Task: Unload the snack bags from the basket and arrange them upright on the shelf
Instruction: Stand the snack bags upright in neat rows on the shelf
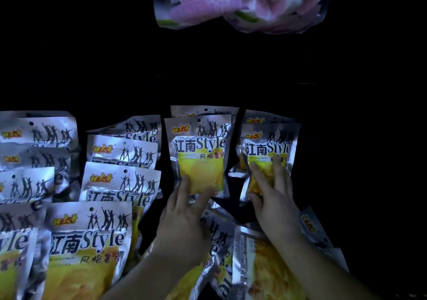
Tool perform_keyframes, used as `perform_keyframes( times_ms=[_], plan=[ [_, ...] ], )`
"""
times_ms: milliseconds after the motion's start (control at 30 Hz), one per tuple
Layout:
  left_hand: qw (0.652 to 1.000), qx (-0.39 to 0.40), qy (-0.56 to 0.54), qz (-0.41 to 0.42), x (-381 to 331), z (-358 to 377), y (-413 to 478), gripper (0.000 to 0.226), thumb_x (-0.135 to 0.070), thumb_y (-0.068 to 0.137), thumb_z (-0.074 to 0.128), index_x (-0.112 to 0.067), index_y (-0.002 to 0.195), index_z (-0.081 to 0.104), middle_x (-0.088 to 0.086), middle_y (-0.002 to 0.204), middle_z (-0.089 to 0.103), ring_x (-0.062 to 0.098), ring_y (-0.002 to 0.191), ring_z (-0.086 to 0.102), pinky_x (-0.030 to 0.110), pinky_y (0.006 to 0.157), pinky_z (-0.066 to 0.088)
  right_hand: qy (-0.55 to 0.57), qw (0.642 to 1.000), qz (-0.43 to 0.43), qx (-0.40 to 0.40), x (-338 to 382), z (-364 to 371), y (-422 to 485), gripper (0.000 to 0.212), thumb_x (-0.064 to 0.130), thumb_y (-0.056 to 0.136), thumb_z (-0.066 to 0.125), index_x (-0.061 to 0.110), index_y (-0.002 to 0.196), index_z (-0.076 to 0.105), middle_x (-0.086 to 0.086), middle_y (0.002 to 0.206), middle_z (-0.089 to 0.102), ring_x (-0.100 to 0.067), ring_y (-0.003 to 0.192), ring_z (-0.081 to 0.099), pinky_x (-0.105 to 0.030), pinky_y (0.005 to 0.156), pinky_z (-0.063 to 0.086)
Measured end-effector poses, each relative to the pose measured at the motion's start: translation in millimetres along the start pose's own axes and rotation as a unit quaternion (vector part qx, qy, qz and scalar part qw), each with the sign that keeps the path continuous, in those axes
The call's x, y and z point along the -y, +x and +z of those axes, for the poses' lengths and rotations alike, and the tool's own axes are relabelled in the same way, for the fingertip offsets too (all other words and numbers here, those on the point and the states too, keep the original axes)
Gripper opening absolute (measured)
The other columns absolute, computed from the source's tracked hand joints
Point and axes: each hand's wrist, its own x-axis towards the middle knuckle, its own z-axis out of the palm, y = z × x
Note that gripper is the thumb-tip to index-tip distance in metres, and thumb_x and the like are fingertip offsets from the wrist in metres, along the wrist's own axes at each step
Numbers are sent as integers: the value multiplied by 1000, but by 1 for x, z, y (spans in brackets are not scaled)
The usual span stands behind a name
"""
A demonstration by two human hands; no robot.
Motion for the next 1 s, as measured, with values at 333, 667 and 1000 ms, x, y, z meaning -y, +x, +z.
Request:
perform_keyframes(
  times_ms=[333, 667, 1000],
  plan=[
    [998, -18, -64, 8, 10, 2, -24, 67, -41, 97, 52, -45, 157, 23, -9, 169, -7, 22, 155, 5, 46, 122, 29, 103, 994, -12, -35, -9, -7, -27, 69, 34, 95, 67, 46, 154, 33, 7, 169, -13, -25, 157, 6, -21, 77, 53],
    [989, 133, -44, -57, 8, -28, -63, 90, -37, 74, 54, -48, 155, 18, -16, 168, -7, 26, 154, 18, 48, 112, 44, 24, 976, 0, 214, 35, -24, -108, 66, 79, 92, 23, 63, 150, -5, 14, 166, -18, -25, 154, -21, -61, 123, 4],
    [986, 114, -88, -81, 19, -16, -77, 101, -67, 65, 76, -47, 152, 28, -4, 147, 42, 23, 128, 53, 38, 101, 51, 41, 955, -140, 259, -23, -37, -112, 84, 43, 89, 64, 61, 151, 9, 35, 160, 14, 5, 151, 8, -39, 125, 12]
  ],
)
